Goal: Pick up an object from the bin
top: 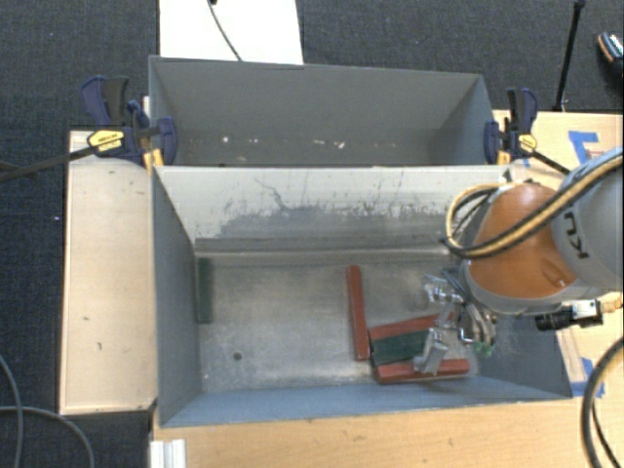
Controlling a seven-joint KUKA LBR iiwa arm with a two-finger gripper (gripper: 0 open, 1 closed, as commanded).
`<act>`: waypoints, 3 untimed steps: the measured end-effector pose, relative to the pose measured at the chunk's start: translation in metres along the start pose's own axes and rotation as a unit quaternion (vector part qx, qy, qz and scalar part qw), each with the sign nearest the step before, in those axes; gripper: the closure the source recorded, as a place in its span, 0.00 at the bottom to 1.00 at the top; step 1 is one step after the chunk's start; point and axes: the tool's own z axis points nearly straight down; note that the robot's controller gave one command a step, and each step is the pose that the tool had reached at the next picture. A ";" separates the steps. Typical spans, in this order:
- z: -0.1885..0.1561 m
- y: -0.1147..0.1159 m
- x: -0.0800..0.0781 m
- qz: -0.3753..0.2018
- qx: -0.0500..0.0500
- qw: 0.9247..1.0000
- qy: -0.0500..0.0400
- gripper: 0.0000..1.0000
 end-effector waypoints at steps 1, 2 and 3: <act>-0.002 0.001 0.001 -0.002 0.000 1.000 0.002 1.00; -0.001 -0.005 -0.023 -0.061 -0.001 0.998 0.001 1.00; -0.144 -0.019 -0.020 -0.050 0.000 0.999 -0.002 1.00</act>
Offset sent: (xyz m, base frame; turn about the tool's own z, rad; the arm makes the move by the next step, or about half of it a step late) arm 0.0000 0.0000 0.0000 0.0000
